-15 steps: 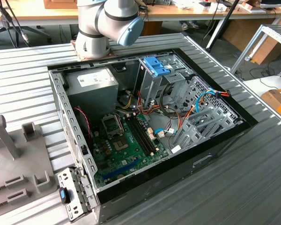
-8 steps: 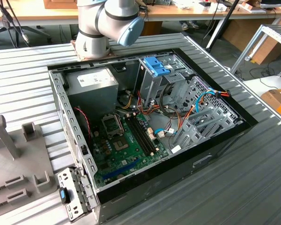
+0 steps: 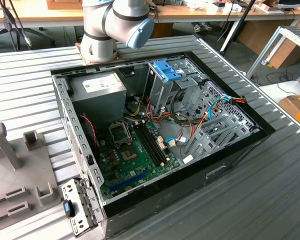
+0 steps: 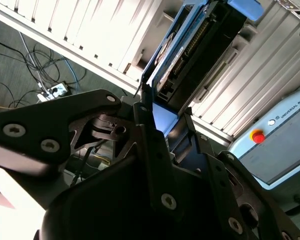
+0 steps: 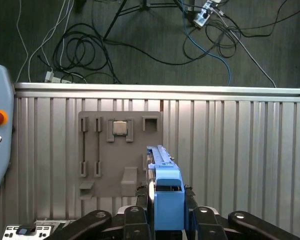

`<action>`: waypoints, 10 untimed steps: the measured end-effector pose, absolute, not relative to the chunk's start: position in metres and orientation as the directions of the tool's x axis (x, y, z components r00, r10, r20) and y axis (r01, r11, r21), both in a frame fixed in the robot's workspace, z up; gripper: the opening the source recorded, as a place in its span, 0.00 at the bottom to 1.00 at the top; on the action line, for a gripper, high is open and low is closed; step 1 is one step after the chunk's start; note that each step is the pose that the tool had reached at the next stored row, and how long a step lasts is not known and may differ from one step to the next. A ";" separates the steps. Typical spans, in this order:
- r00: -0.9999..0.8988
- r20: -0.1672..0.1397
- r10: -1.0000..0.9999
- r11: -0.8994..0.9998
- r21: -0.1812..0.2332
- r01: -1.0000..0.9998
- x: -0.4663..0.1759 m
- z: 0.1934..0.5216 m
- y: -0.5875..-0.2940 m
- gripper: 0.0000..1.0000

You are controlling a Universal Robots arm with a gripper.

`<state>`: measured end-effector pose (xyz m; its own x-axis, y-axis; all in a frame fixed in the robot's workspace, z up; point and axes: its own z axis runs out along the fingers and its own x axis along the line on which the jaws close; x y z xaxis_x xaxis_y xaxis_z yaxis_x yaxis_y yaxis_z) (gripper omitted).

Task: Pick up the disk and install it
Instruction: 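Pick up the disk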

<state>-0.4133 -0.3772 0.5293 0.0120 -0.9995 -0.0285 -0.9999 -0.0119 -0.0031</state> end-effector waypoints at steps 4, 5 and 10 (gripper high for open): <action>0.012 -0.029 -1.000 -0.012 -0.003 -1.000 -0.399 0.529 -0.377 0.36; 0.012 -0.028 -1.000 -0.012 -0.003 -1.000 -0.394 0.529 -0.377 0.36; 0.012 -0.028 -1.000 -0.012 -0.003 -1.000 -0.378 0.529 -0.377 0.36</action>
<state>-0.3784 -0.3767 0.5293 0.0120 -0.9995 -0.0285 -0.9999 -0.0119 -0.0031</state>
